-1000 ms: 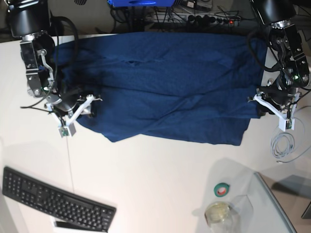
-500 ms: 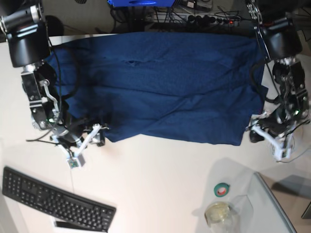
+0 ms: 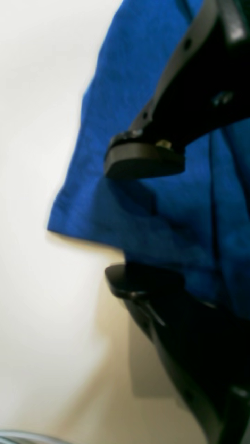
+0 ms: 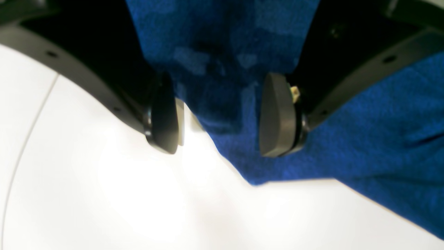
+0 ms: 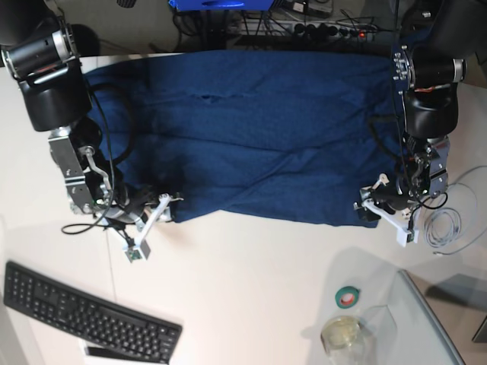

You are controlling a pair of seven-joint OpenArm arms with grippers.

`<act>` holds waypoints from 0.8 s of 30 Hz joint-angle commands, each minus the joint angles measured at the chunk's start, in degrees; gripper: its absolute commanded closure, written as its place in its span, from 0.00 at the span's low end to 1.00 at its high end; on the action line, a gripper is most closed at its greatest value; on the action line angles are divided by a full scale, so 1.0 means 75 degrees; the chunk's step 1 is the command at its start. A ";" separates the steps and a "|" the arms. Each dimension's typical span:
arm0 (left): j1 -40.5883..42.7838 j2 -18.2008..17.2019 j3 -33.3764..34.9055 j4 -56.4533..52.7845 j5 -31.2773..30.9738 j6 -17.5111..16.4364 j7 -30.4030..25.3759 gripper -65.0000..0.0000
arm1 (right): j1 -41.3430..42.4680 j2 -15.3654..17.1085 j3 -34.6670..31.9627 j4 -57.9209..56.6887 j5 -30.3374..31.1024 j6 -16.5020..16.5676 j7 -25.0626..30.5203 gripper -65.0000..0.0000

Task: Layout the t-shirt on the table in an organized manner, then fold the t-shirt properly
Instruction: 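Lift the hem with both grippers and fold it toward the collar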

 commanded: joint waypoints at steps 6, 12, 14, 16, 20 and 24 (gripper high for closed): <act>0.0292 -0.0099 -0.0288 0.1232 -0.0089 0.0000 -0.0128 0.43 | 0.0035 0.0044 0.0050 0.0611 0.0052 0.0027 0.0160 0.46; 0.1687 -0.0298 -0.1742 0.4303 -0.0054 0.0000 0.1654 0.43 | -0.0879 0.0349 0.0073 0.2299 0.0064 0.0015 0.0148 0.46; 0.2214 -0.0298 -0.2082 0.4842 -0.0054 -0.0024 0.1724 0.43 | -0.1149 0.0372 0.0073 0.2616 0.0064 0.0015 0.0148 0.46; 0.2472 -0.0298 -0.2222 0.4865 -0.0054 -0.0035 0.1724 0.43 | -0.1277 0.0372 0.0073 0.2663 0.0052 0.0015 0.0148 0.46; 0.2449 -0.0263 -0.2222 0.4361 -0.0065 -0.0047 0.1713 0.43 | -0.1055 0.0314 0.0073 0.2276 0.0052 0.0015 0.0160 0.46; 0.2038 -0.0240 -0.1789 0.4127 -0.0065 -0.0047 0.1701 0.43 | -0.0586 0.0302 0.0073 0.1713 0.0064 0.0015 0.0160 0.46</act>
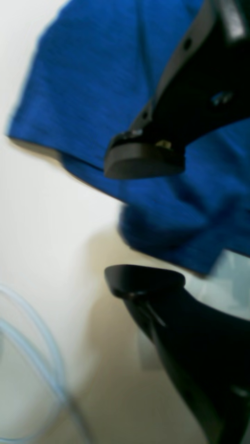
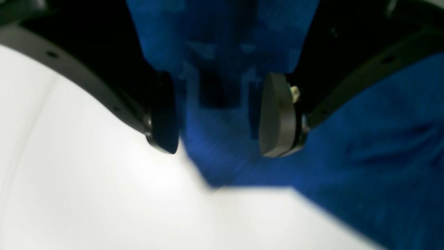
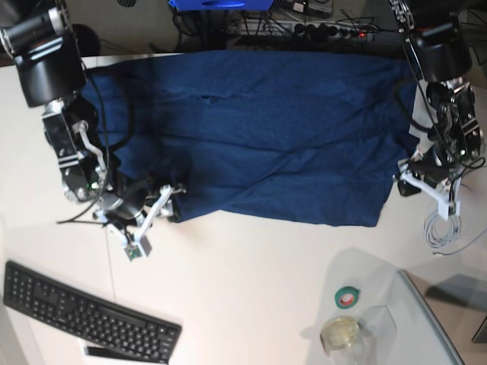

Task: Layout the t-shirt on the table in an organized manner, then fold the t-shirt properly
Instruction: 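Lift the hem with both grippers and fold it toward the collar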

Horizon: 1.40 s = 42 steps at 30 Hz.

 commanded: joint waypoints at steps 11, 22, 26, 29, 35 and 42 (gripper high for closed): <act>-0.1785 0.0155 0.0944 -0.2310 -0.0074 -0.0012 -0.0392 0.43 | 0.0676 -0.0198 -0.0009 -0.1082 0.0052 0.0030 0.0081 0.46; -0.1797 0.0190 0.1566 -0.4080 -0.0074 0.0059 -0.2022 0.49 | 0.0606 -0.0280 0.0015 -0.1786 0.0052 0.0030 0.0105 0.47; -0.1809 0.0179 0.1577 -0.4126 -0.0074 0.0305 -0.2151 0.90 | 0.0606 -0.0280 0.0015 -0.1833 0.0052 0.0030 0.0105 0.67; -0.1809 0.0190 0.1566 -0.4068 -0.0074 0.0305 -0.2162 1.00 | 0.0606 -0.0268 0.0026 -0.1833 0.0064 0.0030 0.0093 0.90; -0.2032 0.0190 0.1519 -0.4056 -0.0109 0.0305 -0.2127 1.00 | 0.0629 -0.0233 0.0026 -0.1727 0.0052 0.0030 0.0105 0.91; -0.1856 0.0179 0.1495 -0.2708 -0.0133 0.0305 -0.1940 1.00 | 0.0582 0.0002 0.0026 -0.1000 0.0064 0.0030 0.0081 0.99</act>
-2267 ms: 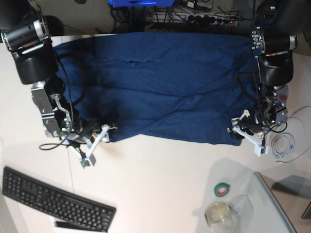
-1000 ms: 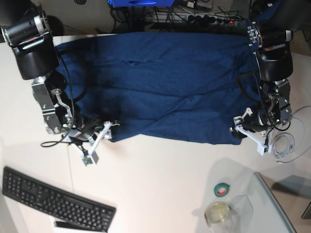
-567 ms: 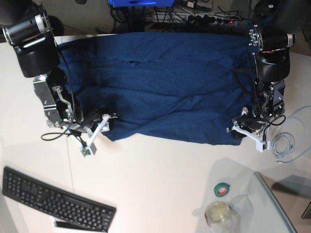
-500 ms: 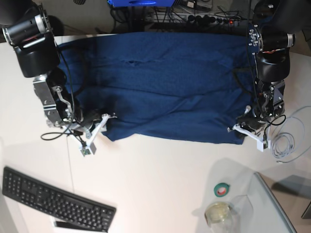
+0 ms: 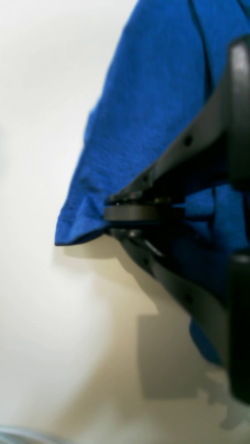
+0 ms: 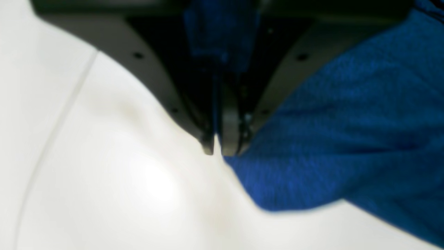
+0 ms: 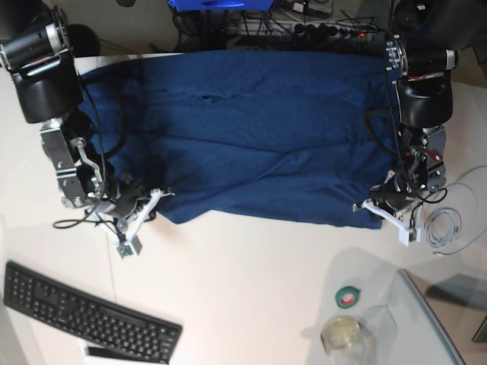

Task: Layout the t-shirt on the table in an organized manner, then fold the t-shirt properly
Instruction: 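Lift the hem with both grippers and fold it toward the collar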

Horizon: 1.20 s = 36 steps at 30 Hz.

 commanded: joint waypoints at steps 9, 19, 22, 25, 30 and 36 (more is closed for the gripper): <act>0.0260 -0.0110 -0.0023 0.1382 -0.0077 -0.0039 0.0474 1.00 | 0.0215 -0.0025 0.0044 0.0215 0.0070 0.0032 0.0151 0.96; 0.0306 -0.0004 -0.0023 0.1382 -0.0077 -0.0039 0.0474 1.00 | 0.0602 -0.0294 -0.0003 -0.0570 0.0035 0.0103 0.0351 0.41; 0.0306 -0.0004 -0.0023 0.1382 -0.0077 -0.0039 0.0474 1.00 | 0.0907 -0.0306 -0.0003 -0.1566 0.0058 0.0783 0.0796 0.49; 0.0306 0.0008 -0.0023 0.1382 -0.0077 -0.0039 0.0474 1.00 | 0.1001 -0.0306 0.0044 -0.1953 0.0070 0.1240 0.0913 0.64; 0.0306 0.0008 -0.0023 0.1382 -0.0077 -0.0039 0.0474 1.00 | 0.1024 -0.0271 0.0044 -0.1942 0.0070 0.1322 0.0913 1.00; 0.0400 -0.0028 -0.0117 0.1487 -0.0077 -0.0039 0.0485 1.00 | 0.0625 -0.0154 0.0044 -0.0769 0.0058 0.1322 0.0866 1.00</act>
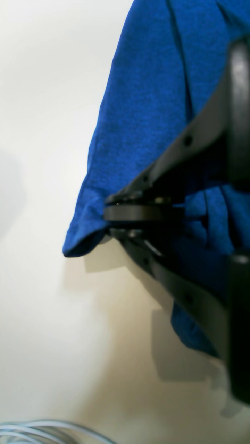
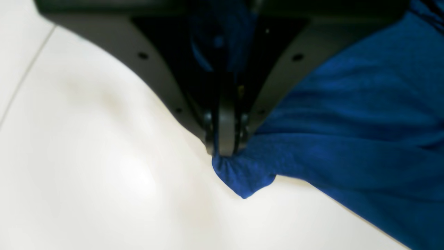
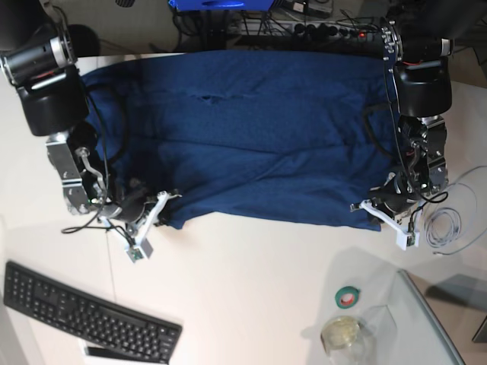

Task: Layout the t-shirt on the table in an organized manner, then fold the t-shirt properly
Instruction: 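Lift the hem with both grippers and fold it toward the collar, then lay the folded hem down and release it with both grippers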

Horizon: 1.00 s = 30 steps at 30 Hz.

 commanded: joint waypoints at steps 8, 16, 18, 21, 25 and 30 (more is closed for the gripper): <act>0.0632 -0.0094 -0.1222 0.1594 -0.0071 -0.0063 0.0612 1.00 | -0.0330 0.0428 0.0038 0.1508 0.0093 0.0051 -0.0331 1.00; 0.1640 0.0328 -0.1456 0.3446 -0.0071 -0.0063 0.0940 1.00 | -0.0799 0.0475 0.0038 0.1895 0.0070 0.0074 -0.0296 1.00; 0.1839 0.0375 -0.1456 0.3763 -0.0071 -0.0063 0.0940 1.00 | -0.0940 0.0475 0.0038 0.2048 0.0070 0.0074 -0.0191 1.00; 0.2132 0.0433 -0.1456 0.4220 -0.0071 -0.0063 0.0940 1.00 | -0.1245 0.0475 0.0308 0.2493 0.0058 0.0074 -0.0085 1.00; 0.2613 0.0492 -0.1456 0.4818 -0.0071 -0.0063 0.0940 1.00 | -0.1725 0.0475 0.0812 0.3091 0.0058 0.0086 -0.0109 1.00; 0.3269 0.0609 -0.1456 0.5497 -0.0071 -0.0063 0.0940 1.00 | -0.2264 0.0475 0.1152 0.3607 0.0058 0.0098 -0.0448 1.00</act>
